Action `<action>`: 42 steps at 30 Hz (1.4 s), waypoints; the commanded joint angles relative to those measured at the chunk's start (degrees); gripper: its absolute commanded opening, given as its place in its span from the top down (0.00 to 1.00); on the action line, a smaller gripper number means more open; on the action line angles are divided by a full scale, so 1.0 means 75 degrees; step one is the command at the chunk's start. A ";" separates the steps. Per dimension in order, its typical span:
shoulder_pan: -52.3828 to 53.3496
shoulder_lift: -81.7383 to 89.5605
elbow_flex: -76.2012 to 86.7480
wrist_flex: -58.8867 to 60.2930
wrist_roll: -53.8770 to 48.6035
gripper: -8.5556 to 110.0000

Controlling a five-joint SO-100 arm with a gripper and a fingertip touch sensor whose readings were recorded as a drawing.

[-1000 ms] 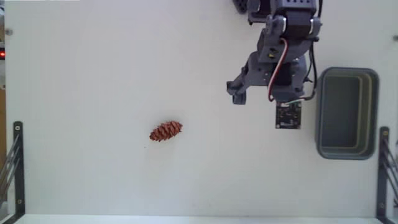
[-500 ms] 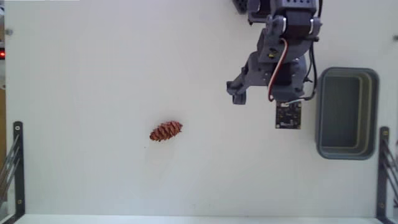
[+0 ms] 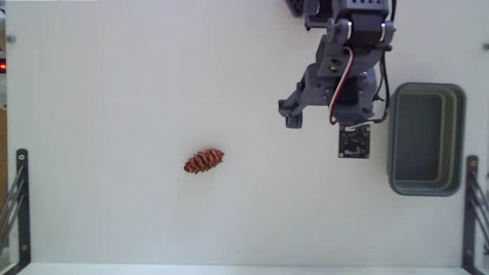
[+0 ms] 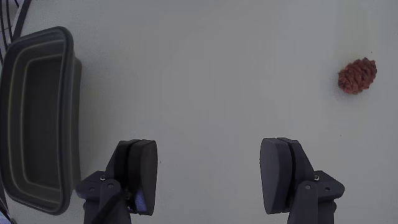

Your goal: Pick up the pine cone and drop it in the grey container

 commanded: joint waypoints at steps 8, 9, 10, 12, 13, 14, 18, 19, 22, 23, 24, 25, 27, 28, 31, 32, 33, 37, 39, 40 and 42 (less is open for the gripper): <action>0.0152 0.0327 0.0039 0.0147 0.0035 0.00; 0.0191 0.0327 0.0039 0.0147 0.0035 0.00; 0.0262 0.0327 0.0039 0.0147 0.0035 0.00; 0.0432 0.0327 0.0039 0.0147 0.0035 0.00; 0.0547 0.0327 0.0039 0.0147 0.0035 0.00; 0.0658 0.0327 0.0039 0.0147 0.0035 0.00; 0.1044 0.0327 0.0039 0.0147 0.0035 0.00; 0.1178 0.0327 0.0039 0.0147 0.0035 0.00; 0.1544 0.0327 0.0039 0.0147 0.0035 0.00; 0.1680 0.0327 0.0039 0.0147 0.0035 0.00; 0.1772 0.0327 0.0039 0.0147 0.0035 0.00; 0.1909 0.0327 0.0039 0.0147 0.0035 0.00; 0.2137 0.0327 0.0039 0.0147 0.0035 0.00; 0.2274 0.0327 0.0039 0.0147 0.0035 0.00; 0.2640 0.0327 0.0039 0.0147 0.0035 0.00; 0.2777 0.0327 0.0039 0.0147 0.0035 0.00; 0.2868 0.0327 0.0039 0.0147 0.0035 0.00; 0.3366 0.0327 0.0039 0.0147 0.0035 0.00; 0.3566 0.0327 0.0039 0.0147 0.0035 0.00; 0.3684 0.0327 0.0039 0.0147 0.0035 0.00; 0.3882 0.0327 0.0039 0.0147 0.0035 0.00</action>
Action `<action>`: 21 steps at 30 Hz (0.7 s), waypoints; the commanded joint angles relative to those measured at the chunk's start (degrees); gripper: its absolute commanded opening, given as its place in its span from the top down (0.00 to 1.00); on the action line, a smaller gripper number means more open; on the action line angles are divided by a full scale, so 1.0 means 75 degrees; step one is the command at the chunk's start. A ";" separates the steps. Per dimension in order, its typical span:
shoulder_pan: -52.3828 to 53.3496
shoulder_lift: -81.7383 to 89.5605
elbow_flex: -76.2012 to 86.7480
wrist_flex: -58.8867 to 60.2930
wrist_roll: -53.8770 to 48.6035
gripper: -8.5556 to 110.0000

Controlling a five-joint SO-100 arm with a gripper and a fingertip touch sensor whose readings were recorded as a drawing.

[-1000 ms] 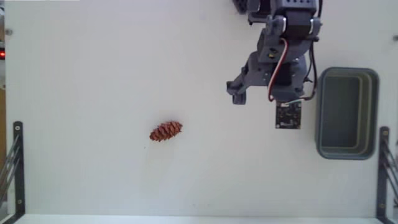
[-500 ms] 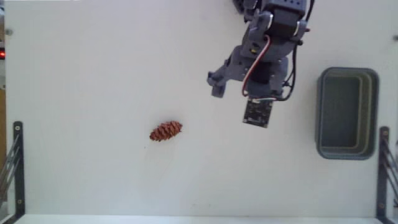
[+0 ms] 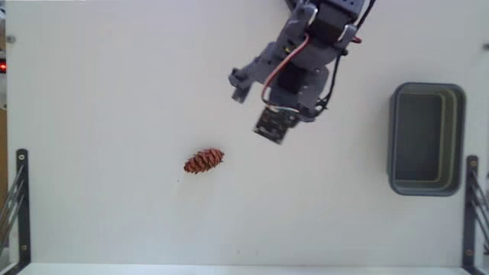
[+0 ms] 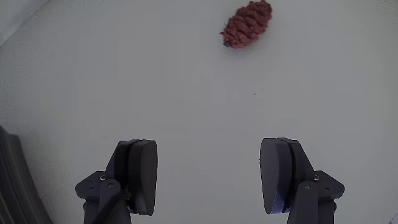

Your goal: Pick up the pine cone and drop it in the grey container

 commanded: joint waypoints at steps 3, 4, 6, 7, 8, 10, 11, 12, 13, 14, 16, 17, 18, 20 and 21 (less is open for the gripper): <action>0.0687 0.0327 0.0039 0.0147 0.0035 0.00; 0.0762 0.0327 0.0039 0.0147 0.0035 0.00; 0.0835 0.0327 0.0039 0.0147 0.0035 0.00; 0.0868 0.0327 0.0039 0.0147 0.0035 0.00; 0.0905 0.0327 0.0039 0.0147 0.0035 0.00; 0.0959 0.0327 0.0039 0.0147 0.0035 0.00; 0.0972 0.0327 0.0039 0.0147 0.0035 0.00; 0.0973 0.0327 0.0039 0.0147 0.0035 0.00; 0.0973 0.0327 0.0039 0.0147 0.0035 0.00; 0.0973 0.0327 0.0039 0.0147 0.0035 0.00; 0.0973 0.0327 0.0039 0.0147 0.0035 0.00; 0.0973 0.0327 0.0039 0.0147 0.0035 0.00; 0.0973 0.0327 0.0039 0.0147 0.0035 0.00; 0.0973 0.0327 0.0039 0.0147 0.0035 0.00; 0.0973 0.0327 0.0039 0.0147 0.0035 0.00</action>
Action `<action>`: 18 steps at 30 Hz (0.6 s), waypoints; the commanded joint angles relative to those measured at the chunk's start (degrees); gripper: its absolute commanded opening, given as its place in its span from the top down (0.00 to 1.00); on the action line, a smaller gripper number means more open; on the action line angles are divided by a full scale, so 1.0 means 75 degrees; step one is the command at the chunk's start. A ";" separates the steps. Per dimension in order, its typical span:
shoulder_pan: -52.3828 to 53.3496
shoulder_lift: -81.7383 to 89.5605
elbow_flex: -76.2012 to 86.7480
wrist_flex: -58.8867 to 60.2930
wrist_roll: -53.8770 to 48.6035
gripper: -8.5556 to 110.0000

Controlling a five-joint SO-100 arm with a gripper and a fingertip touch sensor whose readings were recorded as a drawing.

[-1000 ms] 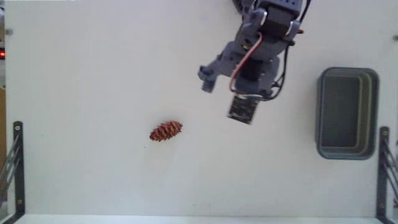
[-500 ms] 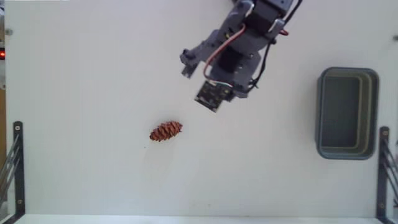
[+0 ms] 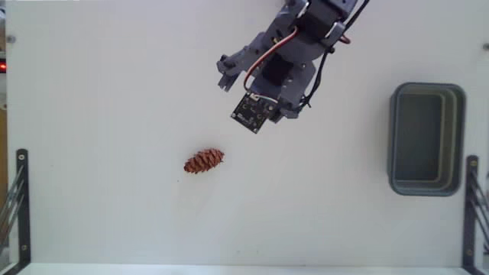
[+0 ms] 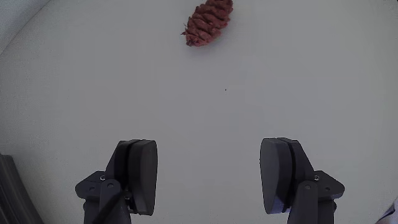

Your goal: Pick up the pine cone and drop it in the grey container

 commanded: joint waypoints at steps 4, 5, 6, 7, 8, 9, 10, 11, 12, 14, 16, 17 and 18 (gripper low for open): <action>0.0211 0.0327 0.0039 0.0147 0.0035 0.00; 0.0211 0.0294 0.0036 0.0116 0.0035 0.00; 0.0211 0.0214 0.0028 0.0044 0.0035 0.00; 0.0211 0.0144 0.0020 -0.0018 0.0035 0.00; 0.0211 0.0034 0.0007 -0.0114 0.0035 0.00; 0.0211 -0.0078 -0.0009 -0.0211 0.0035 0.00; 0.0211 -0.0157 -0.0021 -0.0277 0.0035 0.00; 0.0211 -0.0277 -0.0042 -0.0376 0.0035 0.00; 0.0211 -0.0397 -0.0064 -0.0474 0.0035 0.00; 0.0211 -0.0596 -0.0105 -0.0631 0.0035 0.00; 0.0211 -0.0835 -0.0162 -0.0814 0.0035 0.00; 0.0211 -0.0916 -0.0183 -0.0874 0.0035 0.00; 0.0211 -0.1037 -0.0216 -0.0962 0.0035 0.00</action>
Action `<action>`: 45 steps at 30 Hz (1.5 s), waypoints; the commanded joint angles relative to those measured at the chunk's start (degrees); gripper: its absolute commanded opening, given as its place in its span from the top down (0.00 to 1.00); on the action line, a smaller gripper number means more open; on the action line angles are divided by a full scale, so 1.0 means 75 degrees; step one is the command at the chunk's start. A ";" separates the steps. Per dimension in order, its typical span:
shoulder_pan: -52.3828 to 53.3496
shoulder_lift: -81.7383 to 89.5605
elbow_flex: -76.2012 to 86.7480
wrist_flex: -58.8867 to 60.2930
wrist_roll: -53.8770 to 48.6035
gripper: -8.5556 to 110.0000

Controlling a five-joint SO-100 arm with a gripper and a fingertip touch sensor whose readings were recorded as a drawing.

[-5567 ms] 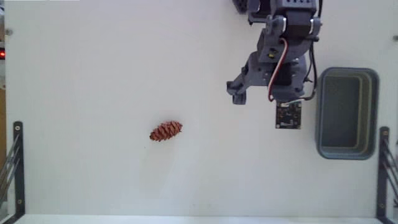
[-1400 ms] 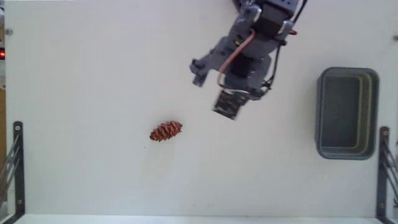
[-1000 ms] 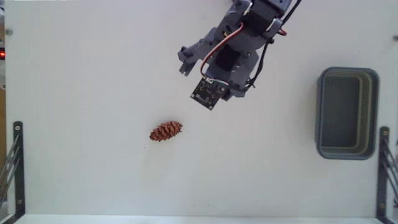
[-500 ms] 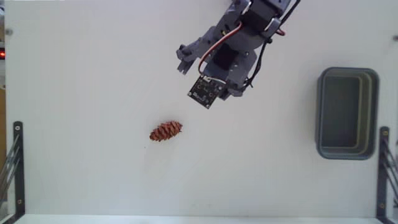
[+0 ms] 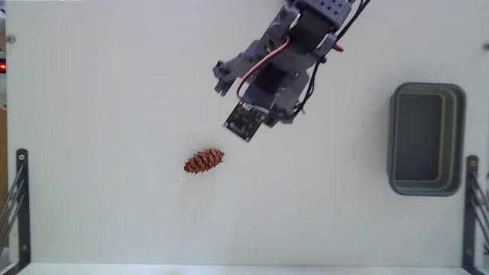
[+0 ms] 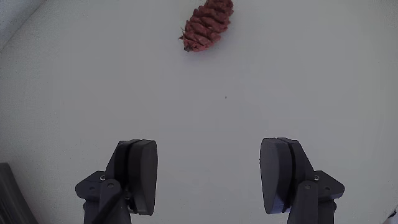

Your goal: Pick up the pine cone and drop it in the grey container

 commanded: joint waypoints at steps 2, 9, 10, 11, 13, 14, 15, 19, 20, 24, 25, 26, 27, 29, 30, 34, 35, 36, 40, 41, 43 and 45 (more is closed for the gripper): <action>0.0199 -0.0231 -0.0275 -0.0414 0.0035 0.00; 0.0199 -0.1018 -0.0554 -0.0922 0.0035 0.00; 0.0199 -0.1102 -0.0588 -0.0972 0.0035 0.00; 0.0199 -0.1228 -0.0642 -0.1044 0.0035 0.00; 0.0199 -0.1439 -0.0735 -0.1161 0.0035 0.00; 0.0199 -0.1565 -0.0794 -0.1229 0.0035 0.00; 0.0199 -0.1692 -0.0855 -0.1295 0.0035 0.00; 0.0199 -0.2112 -0.1071 -0.1498 0.0035 0.00; 0.0199 -0.2238 -0.1140 -0.1555 0.0035 0.00; 0.0199 -0.2697 -0.1410 -0.1745 0.0035 0.00; 0.0199 -0.2780 -0.1462 -0.1776 0.0035 0.00; 0.0199 -0.2905 -0.1541 -0.1822 0.0035 0.00; 0.0199 -0.3030 -0.1622 -0.1865 0.0035 0.00; 0.0199 -0.3237 -0.1761 -0.1933 0.0035 0.00; 0.0199 -0.3361 -0.1847 -0.1971 0.0035 0.00; 0.0199 -0.3773 -0.2147 -0.2083 0.0035 0.00; 0.0199 -0.3896 -0.2242 -0.2112 0.0035 0.00; 0.0199 -0.4019 -0.2337 -0.2139 0.0035 0.00; 0.0199 -0.4429 -0.2671 -0.2215 0.0035 0.00; 0.0199 -0.4551 -0.2775 -0.2233 0.0035 0.00; 0.0199 -0.4755 -0.2953 -0.2260 0.0035 0.00; 0.0199 -0.4959 -0.3136 -0.2280 0.0035 0.00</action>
